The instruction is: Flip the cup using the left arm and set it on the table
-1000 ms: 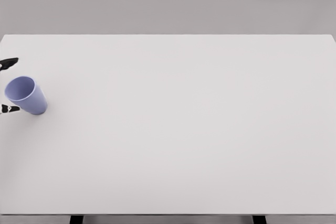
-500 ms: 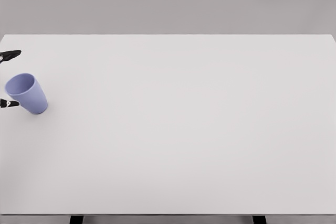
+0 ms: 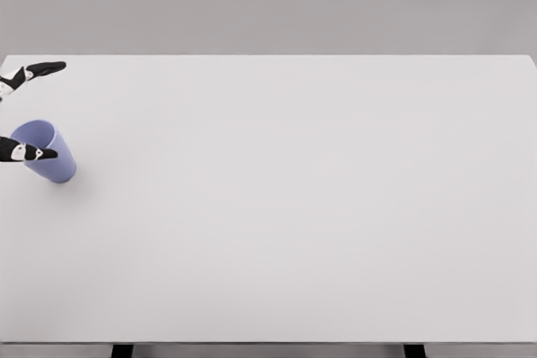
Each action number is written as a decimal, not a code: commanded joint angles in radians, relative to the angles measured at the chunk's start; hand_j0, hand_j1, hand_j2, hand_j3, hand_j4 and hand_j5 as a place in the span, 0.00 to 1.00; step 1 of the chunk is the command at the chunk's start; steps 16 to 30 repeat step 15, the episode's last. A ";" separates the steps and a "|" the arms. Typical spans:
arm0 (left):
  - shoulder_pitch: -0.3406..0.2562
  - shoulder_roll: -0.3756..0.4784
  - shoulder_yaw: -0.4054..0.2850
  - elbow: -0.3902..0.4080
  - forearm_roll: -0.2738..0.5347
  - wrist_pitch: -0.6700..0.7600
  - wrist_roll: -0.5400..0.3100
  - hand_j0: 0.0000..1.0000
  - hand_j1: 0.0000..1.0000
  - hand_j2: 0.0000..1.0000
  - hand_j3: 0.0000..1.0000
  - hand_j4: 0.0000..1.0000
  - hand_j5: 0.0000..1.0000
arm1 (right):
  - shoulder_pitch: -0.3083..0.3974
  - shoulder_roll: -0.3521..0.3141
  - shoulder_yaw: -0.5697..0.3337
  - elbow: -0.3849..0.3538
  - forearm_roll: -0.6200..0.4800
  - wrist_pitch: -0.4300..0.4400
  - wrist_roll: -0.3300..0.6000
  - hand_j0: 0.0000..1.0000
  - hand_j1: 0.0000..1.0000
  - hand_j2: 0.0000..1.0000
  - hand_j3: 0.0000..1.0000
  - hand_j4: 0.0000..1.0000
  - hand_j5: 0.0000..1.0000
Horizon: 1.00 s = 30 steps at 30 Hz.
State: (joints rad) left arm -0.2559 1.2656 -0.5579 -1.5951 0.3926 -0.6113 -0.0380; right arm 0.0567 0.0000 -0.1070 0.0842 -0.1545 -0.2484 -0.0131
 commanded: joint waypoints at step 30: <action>-0.013 0.006 -0.002 -0.077 -0.052 0.000 -0.011 1.00 1.00 1.00 1.00 1.00 1.00 | 0.000 0.000 0.000 0.000 0.000 0.000 0.001 1.00 1.00 1.00 1.00 1.00 1.00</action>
